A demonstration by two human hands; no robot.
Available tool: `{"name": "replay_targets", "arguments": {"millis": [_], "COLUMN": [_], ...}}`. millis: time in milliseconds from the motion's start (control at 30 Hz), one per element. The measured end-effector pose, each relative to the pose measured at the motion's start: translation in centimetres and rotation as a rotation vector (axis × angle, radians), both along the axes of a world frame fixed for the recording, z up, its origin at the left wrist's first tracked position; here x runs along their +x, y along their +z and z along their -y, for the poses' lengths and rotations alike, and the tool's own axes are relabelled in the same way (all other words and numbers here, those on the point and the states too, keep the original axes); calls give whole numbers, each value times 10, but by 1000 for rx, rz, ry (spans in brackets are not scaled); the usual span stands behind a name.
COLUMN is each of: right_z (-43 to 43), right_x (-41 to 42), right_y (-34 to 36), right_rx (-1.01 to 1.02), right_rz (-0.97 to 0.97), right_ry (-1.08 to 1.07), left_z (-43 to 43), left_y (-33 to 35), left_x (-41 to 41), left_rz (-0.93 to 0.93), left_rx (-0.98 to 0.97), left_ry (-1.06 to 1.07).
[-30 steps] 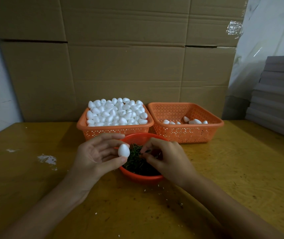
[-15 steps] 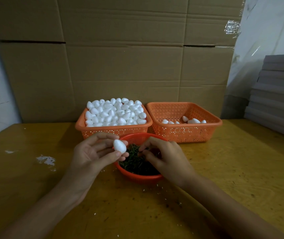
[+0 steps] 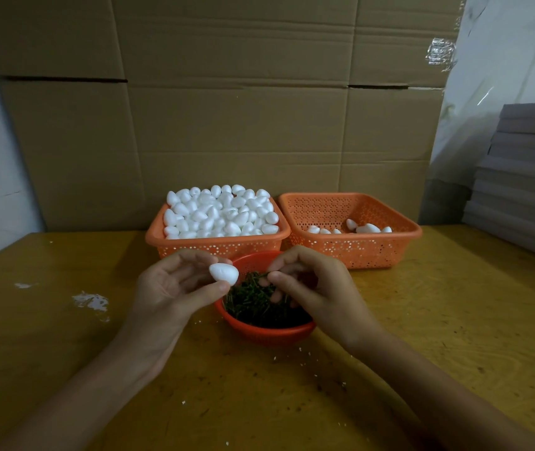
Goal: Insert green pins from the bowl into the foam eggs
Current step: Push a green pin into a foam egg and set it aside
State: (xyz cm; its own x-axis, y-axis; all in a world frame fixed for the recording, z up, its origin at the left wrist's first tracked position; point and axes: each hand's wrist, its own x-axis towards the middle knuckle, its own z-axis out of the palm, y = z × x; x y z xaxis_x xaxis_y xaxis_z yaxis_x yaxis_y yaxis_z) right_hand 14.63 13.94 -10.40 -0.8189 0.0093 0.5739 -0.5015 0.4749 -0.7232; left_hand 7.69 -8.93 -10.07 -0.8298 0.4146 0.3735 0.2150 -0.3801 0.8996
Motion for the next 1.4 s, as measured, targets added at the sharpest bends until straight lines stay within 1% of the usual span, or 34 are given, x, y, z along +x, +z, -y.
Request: {"name": "replay_targets", "arguments": {"millis": [167,367,667,1000,1133,1267,1400], "right_z": [-1,5,9,16,17,18,20], "right_x": [-1,2,3,4,4,5,4], "right_y": [3,3,3,5,5,3,-1], "right_rx": [-87,-67,-17,83,117,167,221], "right_rz": [-7,-17,-27,-64,-56,-16,-26], "right_ry": [4,18,-20,-21,-36,-57,-49], "left_z": [-1,-2,-1,-4,-3,-4,-5], "left_y": [0,0,-4,-4,-6,-7,-7], "left_x": [-1,0,-3,0,-2,-2,0], "left_rz": [-1,-3,-43,-228,-245,-224,-267], "left_rx": [-16,-41,-65,-157,-156,-131,-146], "left_ry": [6,13,-7,-1,-6,-10,-36]}}
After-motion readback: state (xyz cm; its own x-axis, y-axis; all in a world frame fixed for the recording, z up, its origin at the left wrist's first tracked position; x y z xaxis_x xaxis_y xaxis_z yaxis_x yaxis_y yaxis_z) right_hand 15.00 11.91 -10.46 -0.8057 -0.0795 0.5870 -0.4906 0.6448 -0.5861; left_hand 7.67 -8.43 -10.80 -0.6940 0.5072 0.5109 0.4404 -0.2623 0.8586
